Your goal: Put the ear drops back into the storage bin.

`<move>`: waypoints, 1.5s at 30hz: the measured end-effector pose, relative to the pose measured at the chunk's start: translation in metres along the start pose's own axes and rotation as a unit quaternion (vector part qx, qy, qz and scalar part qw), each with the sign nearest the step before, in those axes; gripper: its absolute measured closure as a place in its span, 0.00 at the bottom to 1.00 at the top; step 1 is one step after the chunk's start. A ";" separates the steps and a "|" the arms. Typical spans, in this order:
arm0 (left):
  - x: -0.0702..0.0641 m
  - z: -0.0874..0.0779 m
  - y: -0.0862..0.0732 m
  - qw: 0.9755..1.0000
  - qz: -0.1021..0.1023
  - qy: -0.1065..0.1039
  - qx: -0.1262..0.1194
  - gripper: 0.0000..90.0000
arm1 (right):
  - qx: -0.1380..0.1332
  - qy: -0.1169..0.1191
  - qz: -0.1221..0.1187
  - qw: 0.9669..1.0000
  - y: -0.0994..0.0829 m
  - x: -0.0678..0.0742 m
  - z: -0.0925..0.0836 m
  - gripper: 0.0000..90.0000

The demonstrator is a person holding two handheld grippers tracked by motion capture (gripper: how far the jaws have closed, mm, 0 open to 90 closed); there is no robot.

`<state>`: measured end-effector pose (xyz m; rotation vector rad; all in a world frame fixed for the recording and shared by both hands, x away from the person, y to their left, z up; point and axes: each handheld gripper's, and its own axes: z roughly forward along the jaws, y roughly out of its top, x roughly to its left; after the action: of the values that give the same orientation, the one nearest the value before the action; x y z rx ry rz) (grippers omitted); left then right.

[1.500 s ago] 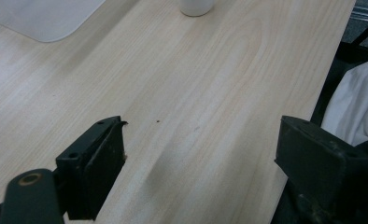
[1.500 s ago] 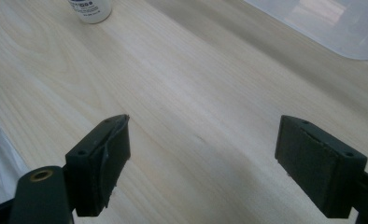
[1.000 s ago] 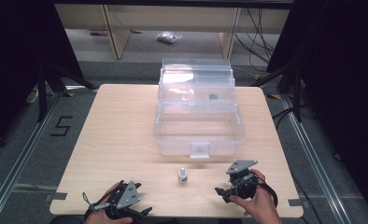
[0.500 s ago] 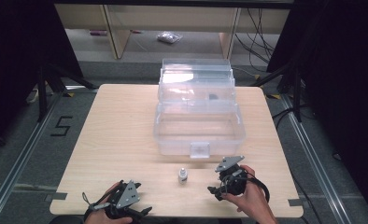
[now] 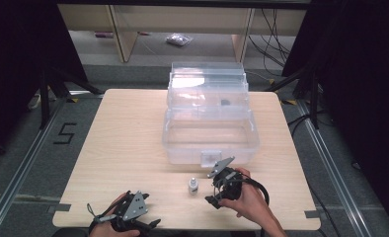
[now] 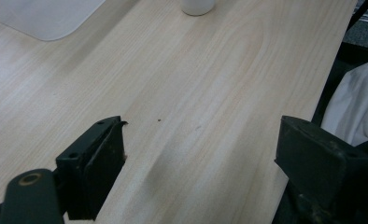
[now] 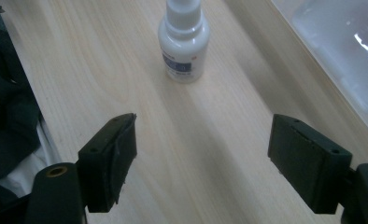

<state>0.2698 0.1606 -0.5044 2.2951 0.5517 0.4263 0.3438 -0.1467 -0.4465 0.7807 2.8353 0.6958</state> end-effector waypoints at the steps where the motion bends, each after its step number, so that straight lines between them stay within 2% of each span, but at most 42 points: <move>1: 0.000 0.000 0.000 1.000 0.000 0.000 0.000 0.17 | 0.002 0.002 -0.008 1.000 0.004 0.000 0.002 0.28; 7: 0.000 0.000 0.000 1.000 0.001 0.000 -0.001 0.17 | 0.009 -0.002 -0.033 0.999 0.020 0.005 0.007 0.33; 10: 0.000 0.000 0.000 1.000 -0.008 0.001 0.003 0.17 | 0.017 -0.004 -0.036 0.999 0.026 0.007 0.009 0.34; 11: 0.000 -0.001 0.000 1.000 -0.005 0.003 0.004 0.17 | 0.019 -0.005 -0.039 0.999 0.028 0.007 0.010 0.35; 14: -0.001 0.000 0.000 1.000 -0.007 -0.001 -0.002 0.17 | 0.020 -0.003 -0.058 0.998 0.036 0.008 0.015 0.41; 15: -0.001 0.000 0.001 1.000 0.000 0.000 -0.003 0.17 | 0.025 -0.002 -0.054 0.998 0.038 0.009 0.016 0.41; 17: -0.001 -0.001 0.000 1.000 -0.007 -0.001 0.002 0.17 | 0.029 -0.002 -0.060 0.998 0.042 0.010 0.018 0.41; 22: 0.001 -0.001 0.001 1.000 0.006 0.005 0.005 0.17 | 0.040 -0.003 -0.086 0.996 0.051 0.011 0.024 0.45; 23: -0.001 -0.001 0.000 1.000 -0.002 0.000 -0.002 0.17 | 0.046 -0.003 -0.080 0.996 0.052 0.013 0.025 0.45; 24: -0.001 -0.001 0.000 1.000 -0.002 0.001 -0.003 0.17 | 0.051 -0.002 -0.088 0.995 0.054 0.012 0.027 0.46; 26: 0.001 -0.001 0.000 1.000 0.009 0.003 0.007 0.17 | 0.059 -0.001 -0.090 0.994 0.056 0.013 0.029 0.47; 27: 0.001 -0.001 0.000 1.000 0.006 0.006 0.006 0.17 | 0.058 0.001 -0.098 0.994 0.058 0.012 0.030 0.48; 30: 0.001 -0.001 0.001 1.000 0.006 0.006 0.006 0.17 | 0.063 0.002 -0.093 0.994 0.060 0.012 0.033 0.49; 32: 0.000 0.000 0.000 1.000 -0.003 0.004 0.006 0.17 | 0.079 0.002 -0.081 0.994 0.061 0.013 0.034 0.51; 33: -0.001 0.000 0.000 1.000 -0.007 0.000 0.003 0.17 | 0.080 -0.002 -0.083 0.993 0.061 0.013 0.035 0.51; 34: 0.000 0.000 0.000 1.000 -0.004 -0.001 0.001 0.17 | 0.081 0.006 -0.090 0.993 0.062 0.012 0.035 0.52; 35: 0.000 0.000 0.000 1.000 -0.003 -0.001 0.001 0.17 | 0.083 0.001 -0.086 0.993 0.063 0.014 0.036 0.52; 36: 0.000 -0.001 0.000 1.000 -0.006 -0.004 0.003 0.17 | 0.086 0.002 -0.092 0.992 0.064 0.014 0.037 0.53; 37: 0.000 -0.001 0.000 1.000 -0.001 -0.002 -0.001 0.17 | 0.093 -0.003 -0.082 0.992 0.065 0.015 0.037 0.53; 38: -0.001 -0.001 0.000 1.000 -0.006 -0.002 0.001 0.17 | 0.095 -0.004 -0.083 0.992 0.067 0.016 0.039 0.54; 40: 0.000 -0.001 0.000 1.000 -0.002 0.004 0.005 0.17 | 0.096 0.001 -0.087 0.992 0.068 0.016 0.041 0.54; 41: 0.000 -0.001 0.000 1.000 -0.001 0.005 0.006 0.17 | 0.102 0.000 -0.081 0.991 0.070 0.016 0.042 0.54; 43: 0.000 -0.001 0.000 1.000 0.000 0.005 0.006 0.17 | 0.105 0.003 -0.097 0.990 0.072 0.014 0.045 0.55; 44: 0.001 -0.001 0.000 1.000 0.006 0.006 0.006 0.17 | 0.113 -0.007 -0.088 0.990 0.073 0.015 0.046 0.55; 45: 0.001 -0.001 0.000 1.000 0.005 0.005 0.005 0.17 | 0.111 -0.004 -0.102 0.989 0.074 0.013 0.047 0.55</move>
<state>0.2701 0.1613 -0.5033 2.3083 0.5490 0.4418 0.3773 -0.0653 -0.4544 0.5059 2.9624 0.3517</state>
